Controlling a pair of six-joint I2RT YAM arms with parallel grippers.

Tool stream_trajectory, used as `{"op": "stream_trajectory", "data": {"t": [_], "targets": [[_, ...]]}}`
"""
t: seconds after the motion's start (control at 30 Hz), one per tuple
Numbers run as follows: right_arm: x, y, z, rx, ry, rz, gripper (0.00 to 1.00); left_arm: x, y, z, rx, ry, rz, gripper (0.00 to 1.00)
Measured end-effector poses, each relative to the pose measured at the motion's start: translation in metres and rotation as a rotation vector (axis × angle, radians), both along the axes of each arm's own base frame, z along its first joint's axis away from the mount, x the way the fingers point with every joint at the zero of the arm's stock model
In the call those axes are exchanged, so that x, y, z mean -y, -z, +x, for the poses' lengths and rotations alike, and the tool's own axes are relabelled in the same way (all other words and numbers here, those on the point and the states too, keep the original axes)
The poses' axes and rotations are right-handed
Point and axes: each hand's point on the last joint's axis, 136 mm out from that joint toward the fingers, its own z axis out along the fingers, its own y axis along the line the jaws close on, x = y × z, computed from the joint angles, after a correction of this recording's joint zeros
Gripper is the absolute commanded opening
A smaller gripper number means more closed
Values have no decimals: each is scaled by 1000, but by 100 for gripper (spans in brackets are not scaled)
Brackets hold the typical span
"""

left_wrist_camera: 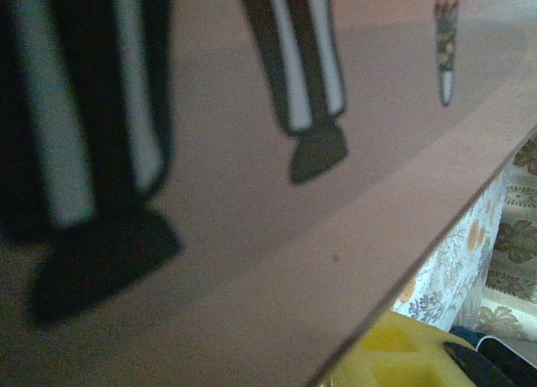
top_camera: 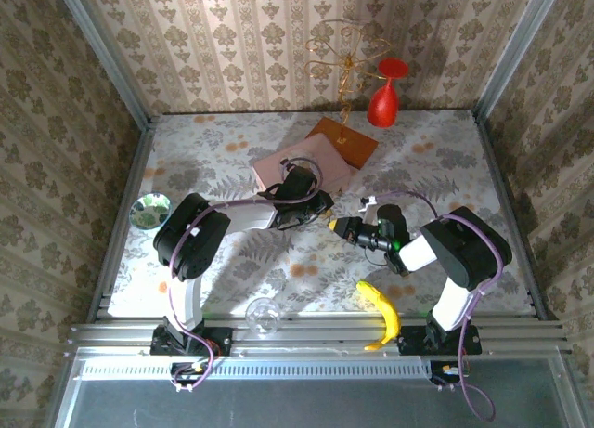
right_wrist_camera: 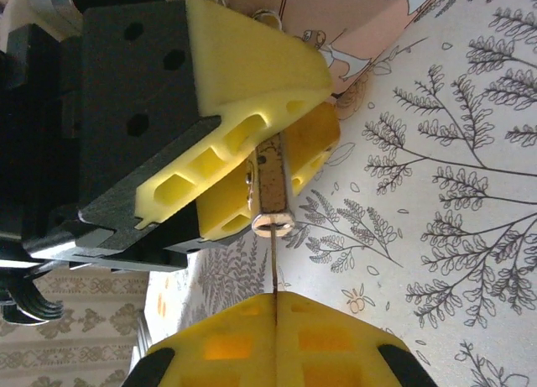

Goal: Unlock the padlock with the key

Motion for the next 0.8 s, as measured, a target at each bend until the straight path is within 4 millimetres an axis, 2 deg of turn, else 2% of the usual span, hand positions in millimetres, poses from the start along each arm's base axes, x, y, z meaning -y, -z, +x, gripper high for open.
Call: {"op": "stream_trajectory", "data": {"t": [0.2,0.8], "targets": [[11,-8,10,29,44,5,0,0,-1,0,6,-3,-10,0],[11,-10,10,25,46,0,0,1,-2,-1,4,-3,-19,0]]}}
